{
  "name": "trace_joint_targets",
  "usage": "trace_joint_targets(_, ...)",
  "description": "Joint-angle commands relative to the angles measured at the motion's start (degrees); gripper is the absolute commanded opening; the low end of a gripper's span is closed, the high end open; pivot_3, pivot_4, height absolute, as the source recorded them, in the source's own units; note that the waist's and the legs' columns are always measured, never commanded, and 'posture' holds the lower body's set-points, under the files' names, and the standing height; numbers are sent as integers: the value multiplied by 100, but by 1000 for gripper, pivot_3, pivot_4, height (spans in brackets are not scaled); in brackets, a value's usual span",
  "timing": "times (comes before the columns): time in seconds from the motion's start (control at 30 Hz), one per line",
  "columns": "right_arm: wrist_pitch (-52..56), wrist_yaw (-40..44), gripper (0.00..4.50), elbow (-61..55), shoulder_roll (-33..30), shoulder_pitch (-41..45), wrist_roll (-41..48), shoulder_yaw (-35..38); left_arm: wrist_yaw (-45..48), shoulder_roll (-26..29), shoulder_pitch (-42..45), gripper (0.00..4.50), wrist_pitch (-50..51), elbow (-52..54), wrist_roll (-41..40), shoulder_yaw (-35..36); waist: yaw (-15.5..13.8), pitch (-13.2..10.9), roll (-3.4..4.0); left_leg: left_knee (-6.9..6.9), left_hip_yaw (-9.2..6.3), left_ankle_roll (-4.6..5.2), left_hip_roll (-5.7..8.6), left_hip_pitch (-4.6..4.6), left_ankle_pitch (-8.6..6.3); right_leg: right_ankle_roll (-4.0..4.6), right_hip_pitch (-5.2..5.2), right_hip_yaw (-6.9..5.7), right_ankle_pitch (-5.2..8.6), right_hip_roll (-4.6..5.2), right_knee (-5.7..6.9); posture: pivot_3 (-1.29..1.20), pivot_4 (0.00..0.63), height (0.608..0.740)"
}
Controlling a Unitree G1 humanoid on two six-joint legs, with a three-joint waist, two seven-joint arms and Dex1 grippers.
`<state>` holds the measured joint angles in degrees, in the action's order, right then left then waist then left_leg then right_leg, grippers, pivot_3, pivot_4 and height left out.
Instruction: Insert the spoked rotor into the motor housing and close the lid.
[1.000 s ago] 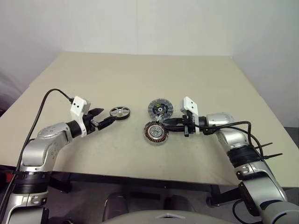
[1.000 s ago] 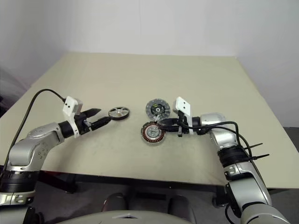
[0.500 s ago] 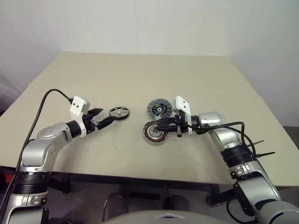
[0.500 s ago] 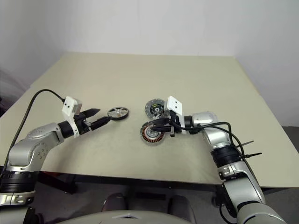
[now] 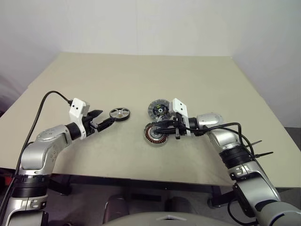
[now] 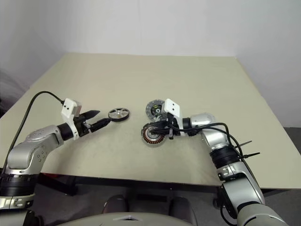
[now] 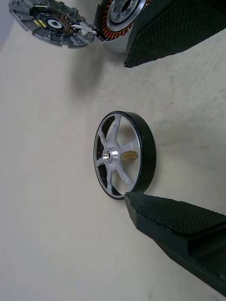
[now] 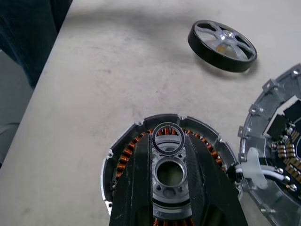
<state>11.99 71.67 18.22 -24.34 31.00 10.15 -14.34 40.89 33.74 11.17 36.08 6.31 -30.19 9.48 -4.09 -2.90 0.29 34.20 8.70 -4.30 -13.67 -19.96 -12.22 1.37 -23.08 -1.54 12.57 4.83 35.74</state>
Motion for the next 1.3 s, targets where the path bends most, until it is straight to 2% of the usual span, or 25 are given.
trace_joint_targets(0.03, -129, -12, 654, 79, 5, 93, -63, -32, -21, 41, 66, 4500, -84, 217, -37, 146, 1, 0, 0, 0, 0, 0, 0, 0, 0, 0, 0, 0, 0, 0, 0, 0, 0, 740)
trace_joint_targets(0.57, -220, 76, 654, -3, -85, 11, -188, -118, -4, 54, 107, 4500, -101, 159, -20, 150, 3, 0, 0, 0, 0, 0, 0, 0, 0, 0, 0, 0, 0, 0, 0, 0, 0, 740)
trace_joint_targets(1.13, -885, -20, 654, 894, 17, 128, -308, -119, -2, 53, 114, 4500, -131, 144, -1, 145, 4, 1, -2, 0, 0, 4, 0, 0, -2, 0, 11, 1, 0, 0, 3, 0, 0, 740)
trace_joint_targets(1.3, -1101, -97, 2318, 899, -13, 134, -355, -95, -9, 51, 114, 4500, -128, 150, -2, 147, 5, 1, -2, 0, 0, 4, 0, 0, -2, 0, 11, 1, 0, 0, 3, 0, 0, 740)
